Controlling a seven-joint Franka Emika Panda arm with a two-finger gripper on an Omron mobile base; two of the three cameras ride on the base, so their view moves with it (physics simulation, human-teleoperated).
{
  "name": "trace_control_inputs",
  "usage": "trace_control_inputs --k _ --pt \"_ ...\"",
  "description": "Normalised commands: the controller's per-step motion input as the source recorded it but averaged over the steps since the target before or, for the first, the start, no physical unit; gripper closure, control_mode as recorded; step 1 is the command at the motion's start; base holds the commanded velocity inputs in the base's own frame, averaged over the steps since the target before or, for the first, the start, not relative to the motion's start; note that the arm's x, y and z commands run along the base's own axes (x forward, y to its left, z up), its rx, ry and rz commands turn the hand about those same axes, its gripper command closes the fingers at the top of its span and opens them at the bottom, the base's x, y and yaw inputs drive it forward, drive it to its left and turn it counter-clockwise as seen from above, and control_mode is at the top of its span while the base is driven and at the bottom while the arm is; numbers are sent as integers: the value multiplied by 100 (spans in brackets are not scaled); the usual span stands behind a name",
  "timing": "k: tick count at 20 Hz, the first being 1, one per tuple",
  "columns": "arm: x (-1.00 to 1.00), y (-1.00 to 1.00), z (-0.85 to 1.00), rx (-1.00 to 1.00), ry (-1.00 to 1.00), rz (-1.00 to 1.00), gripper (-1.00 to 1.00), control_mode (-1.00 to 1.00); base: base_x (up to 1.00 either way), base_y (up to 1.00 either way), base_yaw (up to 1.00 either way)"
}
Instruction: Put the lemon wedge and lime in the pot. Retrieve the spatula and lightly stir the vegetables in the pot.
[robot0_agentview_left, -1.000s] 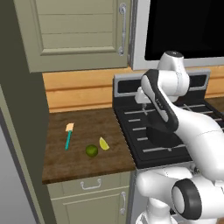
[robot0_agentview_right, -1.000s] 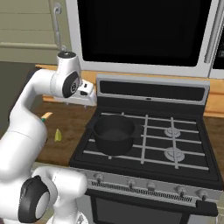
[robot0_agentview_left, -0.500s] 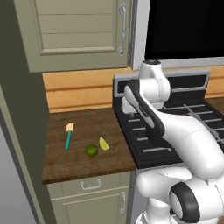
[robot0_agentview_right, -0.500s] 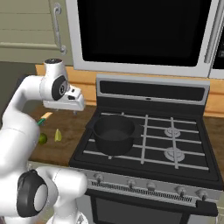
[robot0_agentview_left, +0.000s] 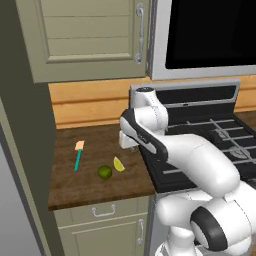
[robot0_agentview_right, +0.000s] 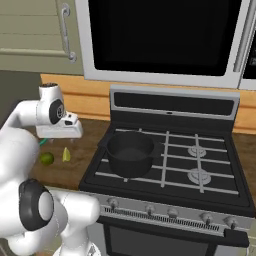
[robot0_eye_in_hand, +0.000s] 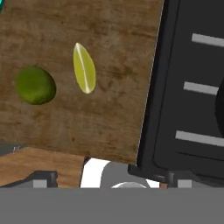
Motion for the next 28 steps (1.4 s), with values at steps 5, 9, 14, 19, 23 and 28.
trace_control_inputs --k 5,9,14,19,23,28 --pt "31 68 -69 -1 8 7 -100 -100 0 0 0" --pt "44 31 -63 0 10 3 -100 -100 0 0 0" --pt "36 10 -55 0 5 4 -100 -100 0 0 0" --pt "19 0 -37 0 1 4 -100 -100 0 0 0" --pt "13 0 -30 0 0 3 -100 -100 0 0 0" --pt "22 0 -27 0 0 3 -100 -100 0 0 0"
